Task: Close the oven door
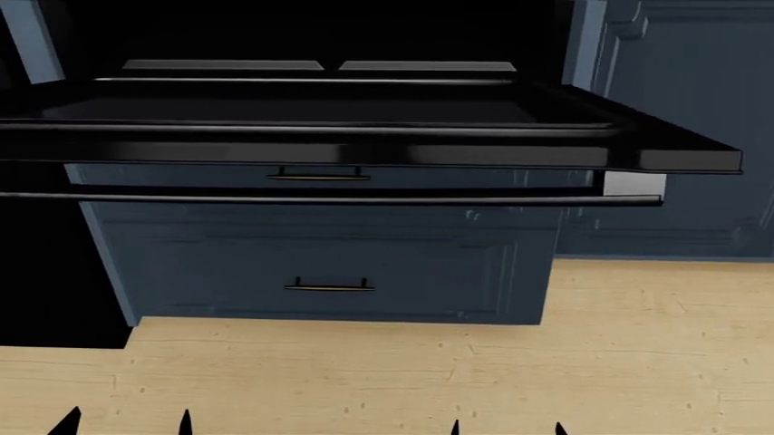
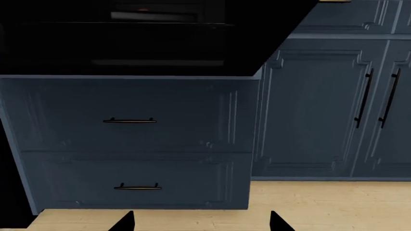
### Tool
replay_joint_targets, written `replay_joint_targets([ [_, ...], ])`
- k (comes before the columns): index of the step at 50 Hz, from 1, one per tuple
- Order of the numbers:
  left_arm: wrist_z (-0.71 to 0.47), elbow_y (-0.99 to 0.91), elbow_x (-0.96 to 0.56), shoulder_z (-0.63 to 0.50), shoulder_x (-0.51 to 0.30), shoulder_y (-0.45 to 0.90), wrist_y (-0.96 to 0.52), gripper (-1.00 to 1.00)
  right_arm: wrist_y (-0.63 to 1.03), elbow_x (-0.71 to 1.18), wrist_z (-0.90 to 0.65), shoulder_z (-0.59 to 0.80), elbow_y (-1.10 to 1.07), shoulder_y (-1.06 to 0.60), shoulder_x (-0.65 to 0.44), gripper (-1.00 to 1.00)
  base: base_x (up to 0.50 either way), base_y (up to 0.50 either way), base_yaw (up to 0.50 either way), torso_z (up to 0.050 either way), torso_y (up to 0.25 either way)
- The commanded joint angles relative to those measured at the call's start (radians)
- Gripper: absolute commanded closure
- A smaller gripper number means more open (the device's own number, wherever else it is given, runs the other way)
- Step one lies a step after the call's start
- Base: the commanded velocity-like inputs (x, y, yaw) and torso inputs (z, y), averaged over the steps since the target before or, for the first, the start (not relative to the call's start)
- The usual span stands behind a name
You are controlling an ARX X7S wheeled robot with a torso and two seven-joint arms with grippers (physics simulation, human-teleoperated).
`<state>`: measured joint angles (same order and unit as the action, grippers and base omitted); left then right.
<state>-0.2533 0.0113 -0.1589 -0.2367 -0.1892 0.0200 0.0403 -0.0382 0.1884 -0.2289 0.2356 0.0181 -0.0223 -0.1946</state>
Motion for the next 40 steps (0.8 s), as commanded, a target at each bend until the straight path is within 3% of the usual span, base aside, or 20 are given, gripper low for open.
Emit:
replay_joint_targets([
  [1,-0.003,0.006,-0.005,-0.005,-0.005,0.002,0.008,-1.0,-0.006,0.004,-0.003,0.006,0.008,-0.003,-0.003,-1.0,0.0,0.5,0.0,0.0,0.0],
  [13,-0.013,-0.008,-0.009,-0.01,-0.01,0.001,-0.004,-1.0,-0.015,0.016,-0.004,0.007,0.01,-0.003,-0.006,-1.0,0.0,0.48,0.0,0.0,0.0],
  [24,-0.018,0.001,-0.011,-0.016,-0.013,0.003,0.004,-1.0,0.004,0.029,-0.017,0.005,0.0,-0.003,-0.009,-1.0,0.02,0.0,0.0,0.0,0.0],
  [40,-0.025,-0.002,-0.014,-0.024,-0.019,0.004,0.004,-1.0,-0.007,0.032,-0.02,0.014,-0.001,-0.002,-0.016,-1.0,0.41,0.0,0.0,0.0,0.0],
])
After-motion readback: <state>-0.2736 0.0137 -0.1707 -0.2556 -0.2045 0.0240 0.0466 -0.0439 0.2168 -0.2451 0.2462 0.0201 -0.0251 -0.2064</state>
